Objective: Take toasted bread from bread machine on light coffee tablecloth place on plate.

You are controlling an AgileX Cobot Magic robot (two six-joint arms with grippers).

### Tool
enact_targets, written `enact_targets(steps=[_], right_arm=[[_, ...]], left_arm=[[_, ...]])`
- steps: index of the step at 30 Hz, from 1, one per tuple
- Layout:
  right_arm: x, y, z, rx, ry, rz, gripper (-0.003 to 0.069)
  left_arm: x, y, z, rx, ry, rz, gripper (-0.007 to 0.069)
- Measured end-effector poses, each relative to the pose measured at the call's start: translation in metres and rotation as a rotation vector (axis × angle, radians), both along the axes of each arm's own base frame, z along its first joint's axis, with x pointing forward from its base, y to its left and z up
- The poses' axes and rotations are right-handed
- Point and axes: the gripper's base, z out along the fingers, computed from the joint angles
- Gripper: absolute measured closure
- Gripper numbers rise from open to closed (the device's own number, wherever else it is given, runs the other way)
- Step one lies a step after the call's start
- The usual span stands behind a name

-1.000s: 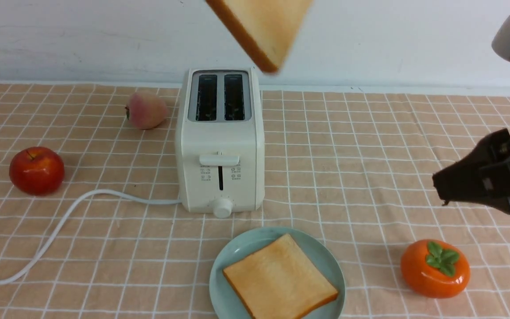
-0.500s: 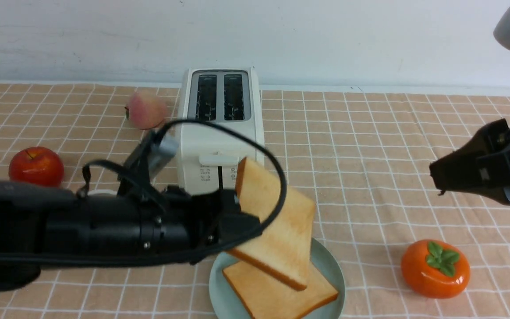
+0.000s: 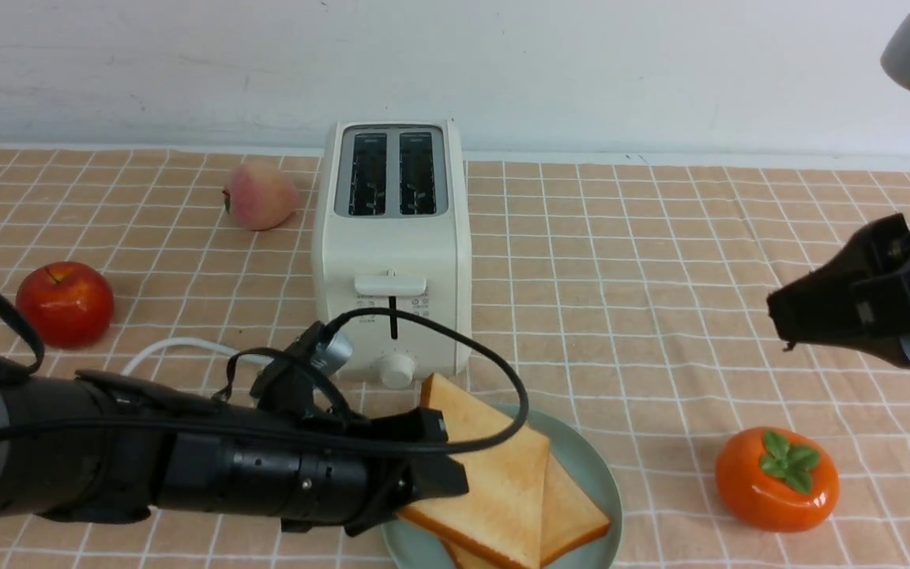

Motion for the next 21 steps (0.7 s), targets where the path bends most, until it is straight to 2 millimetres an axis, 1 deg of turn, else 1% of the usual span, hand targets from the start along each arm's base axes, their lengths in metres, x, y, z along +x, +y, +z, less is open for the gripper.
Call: enact_targets(steps=[1,3,4,5,7,9,10,11,12,13,14,17,18,19,20,21], right_arm=[[-0.001,0.0,-0.001,-0.004,0.008,0.002,0.0183],[-0.002,-0.001,-0.002,-0.012,0.023,0.005,0.0183],[-0.002,-0.001,-0.002,-0.017,0.032,0.007,0.0183],[-0.003,-0.001,-0.003,-0.026,0.044,0.009,0.0183],[-0.004,-0.002,-0.004,-0.038,0.056,0.011,0.0188],[-0.004,-0.003,-0.005,-0.056,0.058,0.009,0.0206],[-0.004,-0.004,-0.005,-0.061,0.059,0.008,0.0209],[-0.003,-0.008,-0.006,-0.105,0.05,-0.011,0.0246],[-0.001,-0.011,-0.007,-0.127,0.042,-0.036,0.0271],[-0.001,-0.012,-0.007,-0.133,0.04,-0.044,0.0277],[0.004,-0.022,-0.007,-0.178,0.024,-0.117,0.0337],[0.014,-0.05,-0.006,-0.216,-0.015,-0.351,0.0512],[0.013,-0.064,-0.005,-0.204,-0.044,-0.453,0.0606],[0.011,-0.068,-0.008,-0.186,-0.056,-0.493,0.0632],[0.01,-0.073,-0.008,-0.177,-0.065,-0.518,0.0652],[-0.004,-0.081,-0.016,-0.132,-0.117,-0.556,0.0674]], left_arm=[[0.0,0.0,0.002,0.002,-0.007,0.002,0.0286],[0.0,0.002,0.007,0.017,-0.035,0.007,0.0168],[-0.001,0.004,0.012,0.03,-0.064,0.003,0.01],[-0.004,0.007,0.023,0.054,-0.117,-0.011,0.0025],[-0.009,0.012,0.039,0.103,-0.216,-0.05,-0.0021],[-0.016,0.017,0.059,0.16,-0.329,-0.101,-0.0033],[-0.017,0.018,0.061,0.168,-0.343,-0.108,-0.0033],[-0.025,0.025,0.081,0.207,-0.426,-0.121,-0.0023],[-0.028,0.029,0.088,0.225,-0.457,-0.122,-0.0012],[-0.028,0.03,0.091,0.219,-0.452,-0.112,-0.0008],[-0.033,0.041,0.105,0.229,-0.471,-0.079,0.0022],[-0.033,0.073,0.125,0.303,-0.429,0.001,0.0117],[-0.035,0.087,0.131,0.346,-0.364,0.017,0.0167],[-0.035,0.098,0.138,0.376,-0.316,0.056,0.0203],[-0.036,0.101,0.138,0.407,-0.297,0.043,0.0223],[-0.041,0.121,0.149,0.494,-0.212,0.101,0.0307]])
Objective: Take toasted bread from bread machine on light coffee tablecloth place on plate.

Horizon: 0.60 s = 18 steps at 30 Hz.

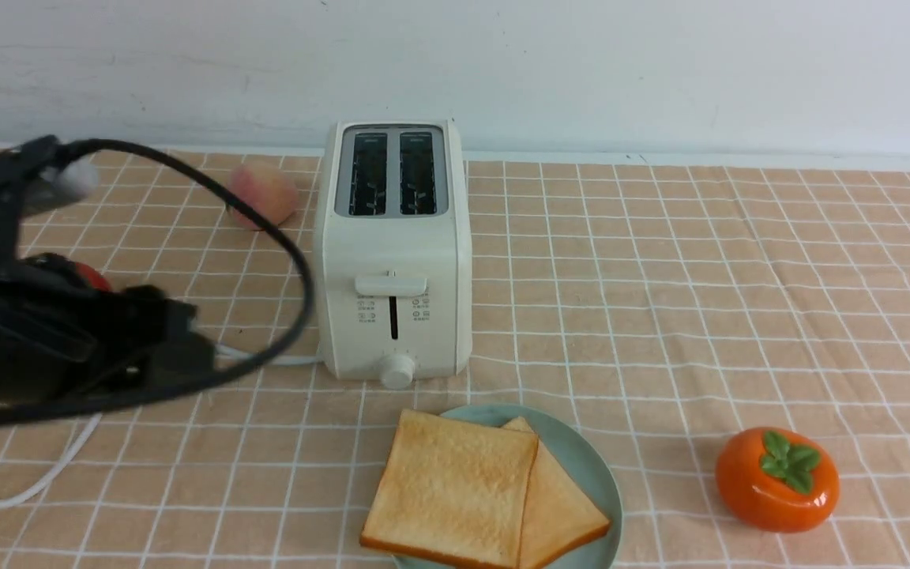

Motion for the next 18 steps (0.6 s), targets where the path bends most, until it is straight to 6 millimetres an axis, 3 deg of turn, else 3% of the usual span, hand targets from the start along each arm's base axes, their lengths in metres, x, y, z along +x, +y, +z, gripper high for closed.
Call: enact_targets(steps=[3,5,6,9,10,11,13,18], right_arm=[[-0.028,-0.005,-0.021,0.07,-0.153,0.017,0.0678],[-0.043,-0.005,-0.037,0.113,-0.244,0.035,0.0678],[-0.059,-0.006,-0.054,0.159,-0.34,0.053,0.0678],[-0.076,-0.006,-0.106,0.207,-0.44,0.076,0.0678],[-0.078,-0.007,-0.105,0.207,-0.449,0.077,0.0678],[-0.084,-0.007,-0.133,0.202,-0.456,0.084,0.0678],[-0.093,-0.009,-0.16,0.188,-0.478,0.095,0.0678],[-0.105,-0.011,-0.187,0.189,-0.527,0.104,0.0676]], left_arm=[[-0.014,0.018,0.012,0.096,0.054,0.103,0.0482],[-0.021,0.018,0.017,0.091,0.041,0.119,0.0563],[-0.029,0.015,0.022,0.079,0.01,0.106,0.0625],[-0.05,0.007,0.025,0.057,-0.053,0.04,0.0638],[-0.052,0.006,0.025,0.052,-0.055,0.033,0.0638],[-0.064,0.004,0.022,0.041,-0.06,0.014,0.0638],[-0.09,0.006,0.01,0.037,-0.068,-0.003,0.0638],[-0.14,0.012,-0.008,0.019,-0.193,-0.001,0.0638]])
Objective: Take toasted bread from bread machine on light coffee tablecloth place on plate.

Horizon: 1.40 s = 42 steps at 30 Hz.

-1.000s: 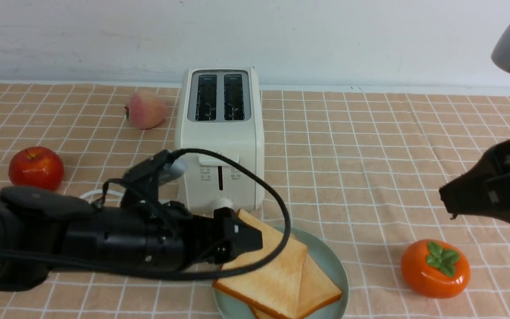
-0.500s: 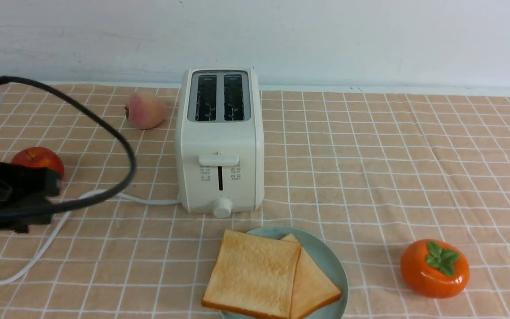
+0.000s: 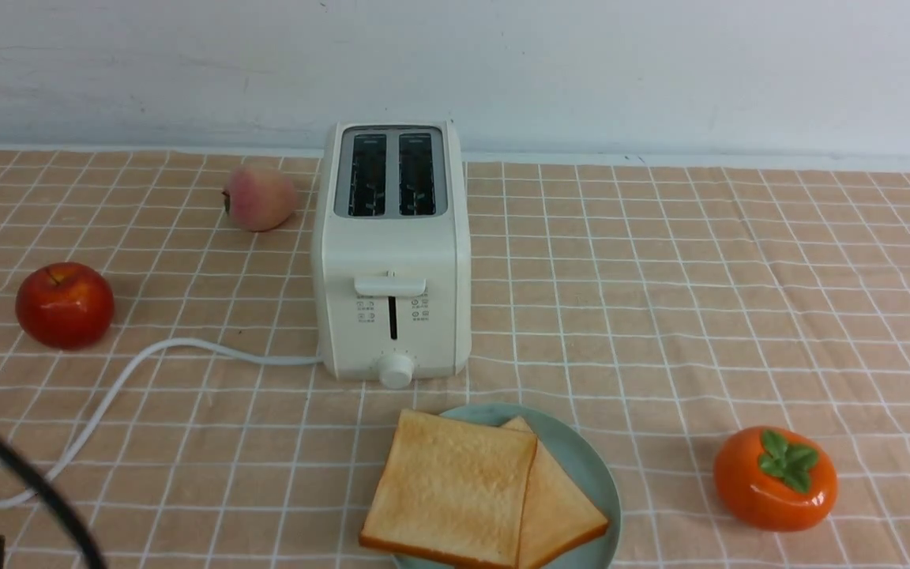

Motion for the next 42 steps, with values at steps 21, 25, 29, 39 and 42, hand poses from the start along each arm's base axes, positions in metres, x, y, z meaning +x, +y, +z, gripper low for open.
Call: enact_targets(steps=[21,25,29,39,42], right_arm=[[-0.003,-0.001,-0.021,-0.018,0.058,-0.006,0.066],[-0.003,-0.001,-0.021,-0.019,0.059,-0.006,0.0658],[-0.003,-0.001,-0.021,-0.02,0.059,-0.006,0.0657],[-0.003,-0.001,-0.021,-0.02,0.06,-0.006,0.0657],[-0.003,-0.001,-0.021,-0.022,0.062,-0.006,0.0655]], left_arm=[[-0.031,0.008,0.025,-0.074,-0.436,0.053,0.0638],[-0.031,0.008,0.025,-0.074,-0.434,0.053,0.0638],[-0.031,0.008,0.025,-0.073,-0.434,0.052,0.0638],[-0.032,0.014,-0.012,0.003,-0.514,0.085,0.0638],[-0.028,0.022,-0.039,0.014,-0.665,0.222,0.0638]])
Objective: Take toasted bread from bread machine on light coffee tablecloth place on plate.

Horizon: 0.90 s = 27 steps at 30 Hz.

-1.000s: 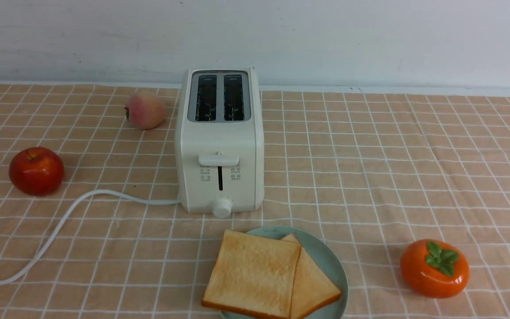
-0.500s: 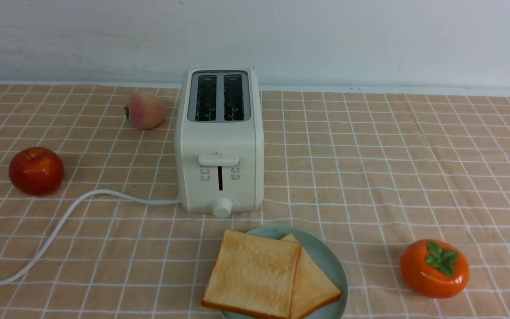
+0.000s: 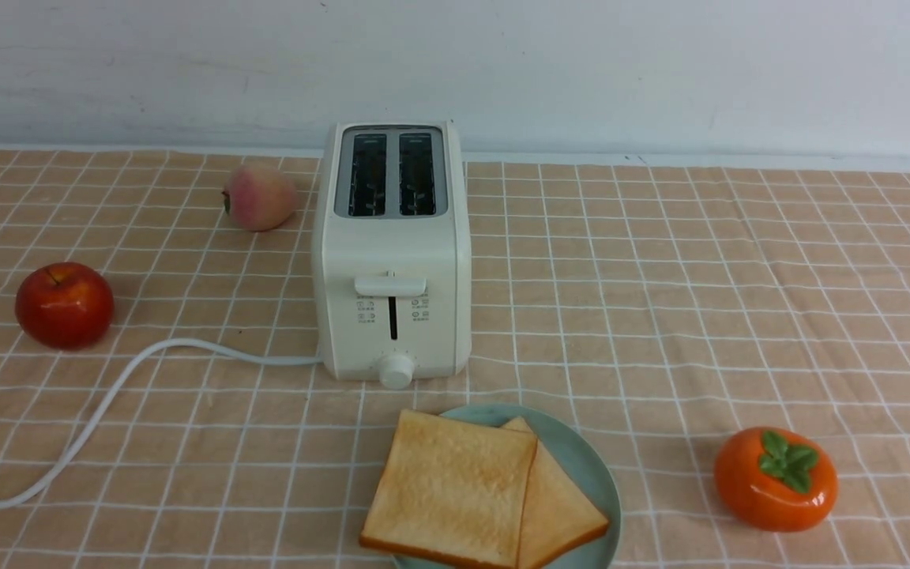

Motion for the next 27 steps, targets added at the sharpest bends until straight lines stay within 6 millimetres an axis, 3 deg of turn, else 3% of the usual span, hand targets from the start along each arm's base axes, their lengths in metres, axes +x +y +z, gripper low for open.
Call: enact_targets(steps=[4,6,9,12,27], right_arm=[[0.0,0.0,0.0,-0.001,0.0,0.0,0.0652],[0.0,0.0,0.0,-0.001,-0.001,0.0,0.065],[0.0,0.0,0.0,-0.001,-0.003,0.0,0.0646],[0.0,0.0,0.0,-0.001,-0.003,0.0,0.0642],[0.0,0.0,0.0,-0.001,-0.003,0.0,0.0622]], left_arm=[[0.004,0.003,-0.034,0.03,-0.01,0.057,0.0638],[0.009,0.004,-0.071,0.054,0.082,0.069,0.0638],[0.009,0.005,-0.098,0.055,0.218,0.073,0.0636],[0.007,0.005,-0.106,0.058,0.29,0.075,0.0635],[0.007,0.005,-0.106,0.06,0.291,0.077,0.0627]])
